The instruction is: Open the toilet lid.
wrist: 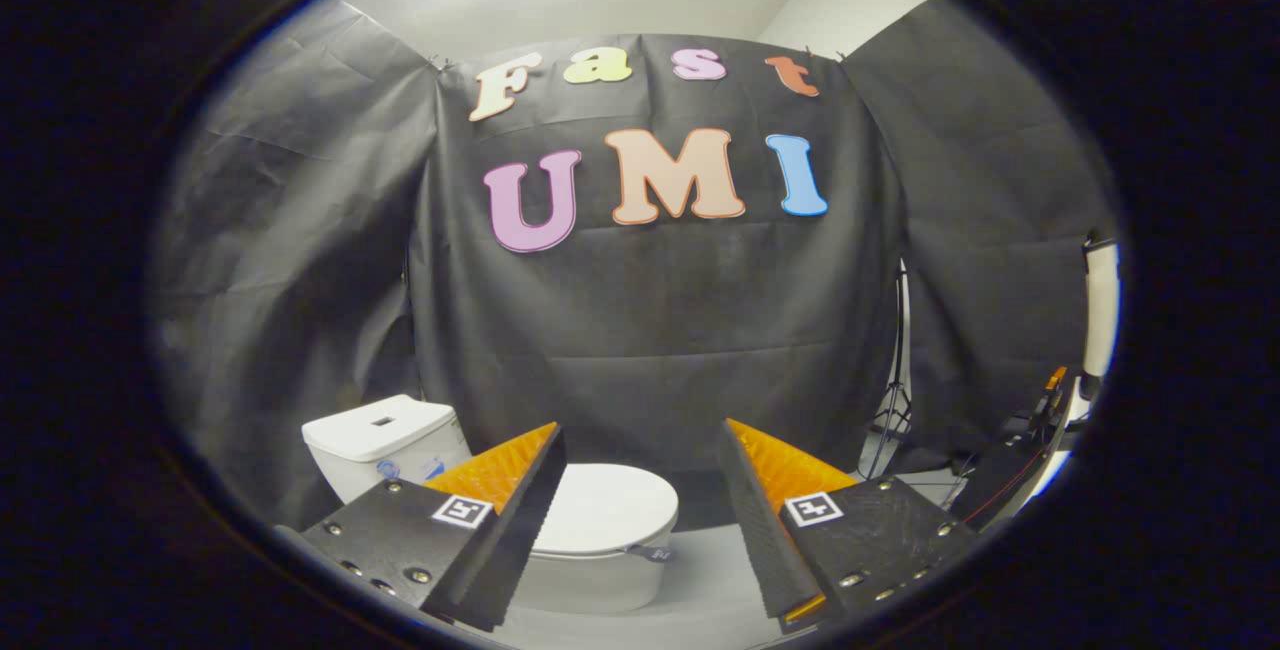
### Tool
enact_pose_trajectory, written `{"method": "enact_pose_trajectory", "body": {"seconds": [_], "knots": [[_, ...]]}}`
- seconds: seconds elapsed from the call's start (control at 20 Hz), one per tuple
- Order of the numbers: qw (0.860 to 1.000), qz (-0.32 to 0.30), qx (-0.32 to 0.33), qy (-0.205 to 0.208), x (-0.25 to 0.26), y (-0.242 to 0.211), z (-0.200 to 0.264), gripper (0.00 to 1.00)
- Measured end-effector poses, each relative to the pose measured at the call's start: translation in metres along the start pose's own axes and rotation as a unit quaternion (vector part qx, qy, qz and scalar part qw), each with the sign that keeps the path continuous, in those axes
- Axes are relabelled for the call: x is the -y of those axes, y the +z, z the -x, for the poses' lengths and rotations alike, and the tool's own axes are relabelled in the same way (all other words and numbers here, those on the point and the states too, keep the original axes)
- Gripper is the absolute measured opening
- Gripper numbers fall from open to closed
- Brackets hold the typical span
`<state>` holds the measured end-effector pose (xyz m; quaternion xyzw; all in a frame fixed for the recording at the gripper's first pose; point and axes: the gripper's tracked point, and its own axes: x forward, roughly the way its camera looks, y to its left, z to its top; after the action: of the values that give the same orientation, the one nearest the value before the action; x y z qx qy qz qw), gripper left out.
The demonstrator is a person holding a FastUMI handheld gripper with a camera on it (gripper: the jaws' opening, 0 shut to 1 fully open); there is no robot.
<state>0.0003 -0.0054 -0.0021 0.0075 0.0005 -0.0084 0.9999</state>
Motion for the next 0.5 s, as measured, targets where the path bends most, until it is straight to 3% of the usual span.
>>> {"method": "enact_pose_trajectory", "body": {"seconds": [0.5], "knots": [[1.0, -0.002, 0.008, -0.008, 0.0043, 0.0041, 0.0029, 0.91]]}}
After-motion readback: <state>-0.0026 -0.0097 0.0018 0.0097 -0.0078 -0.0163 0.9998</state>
